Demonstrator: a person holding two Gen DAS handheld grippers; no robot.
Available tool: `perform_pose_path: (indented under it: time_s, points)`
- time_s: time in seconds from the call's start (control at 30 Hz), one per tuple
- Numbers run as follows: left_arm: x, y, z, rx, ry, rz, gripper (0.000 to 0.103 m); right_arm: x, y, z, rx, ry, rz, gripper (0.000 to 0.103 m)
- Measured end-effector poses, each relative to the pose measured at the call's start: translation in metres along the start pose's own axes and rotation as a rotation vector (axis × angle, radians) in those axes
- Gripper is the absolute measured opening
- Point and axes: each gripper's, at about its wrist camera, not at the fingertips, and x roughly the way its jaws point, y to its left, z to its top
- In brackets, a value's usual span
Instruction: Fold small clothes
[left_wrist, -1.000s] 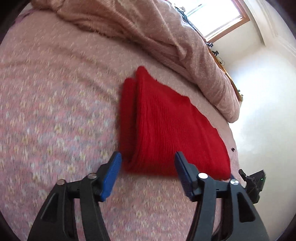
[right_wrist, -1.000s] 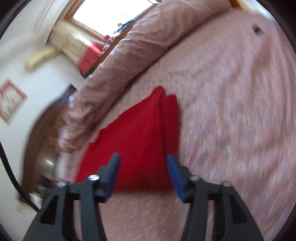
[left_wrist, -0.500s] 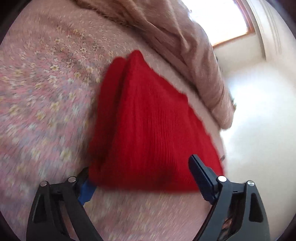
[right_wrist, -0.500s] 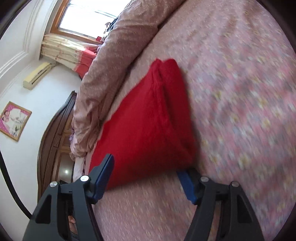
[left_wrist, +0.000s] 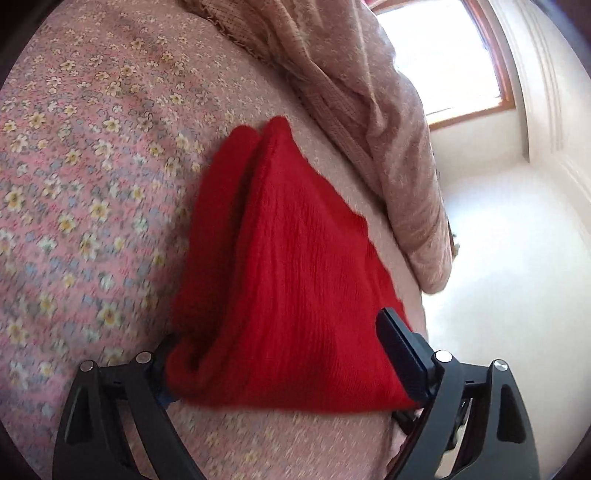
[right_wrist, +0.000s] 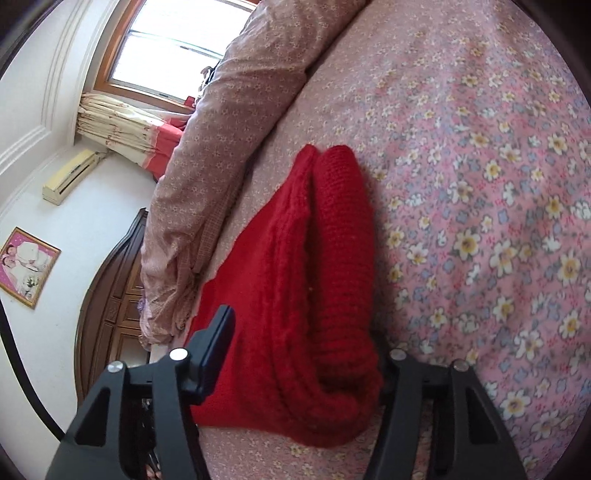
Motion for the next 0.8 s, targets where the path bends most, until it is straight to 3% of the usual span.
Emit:
perform_pose_path:
  time_s: [0.07, 0.13, 0.17, 0.2, 0.27, 0.6, 0.8]
  points:
    - [0.004, -0.002, 0.003, -0.013, -0.008, 0.015, 0.082, -0.001, 0.0, 0.003, -0.002, 0.003, -0.019, 0.055]
    - [0.006, 0.002, 0.001, -0.002, -0.005, 0.046, 0.061, 0.004, 0.003, 0.005, -0.02, 0.009, -0.048, 0.043]
    - [0.008, 0.005, 0.0, -0.002, 0.004, 0.086, 0.037, 0.006, 0.003, 0.005, -0.024, 0.012, -0.06, 0.036]
    - [0.013, 0.006, 0.0, -0.009, 0.008, 0.094, 0.028, 0.007, 0.002, 0.006, -0.025, 0.014, -0.065, 0.033]
    - [0.009, 0.014, -0.002, -0.038, -0.01, 0.058, 0.022, 0.008, 0.002, 0.005, -0.029, 0.01, -0.069, 0.027]
    - [-0.035, 0.01, -0.033, -0.021, 0.01, 0.053, 0.018, -0.027, 0.013, -0.008, -0.074, 0.01, -0.057, 0.022]
    - [-0.078, 0.009, -0.088, 0.015, 0.043, 0.033, 0.018, -0.079, -0.002, -0.037, -0.027, 0.032, -0.039, 0.022]
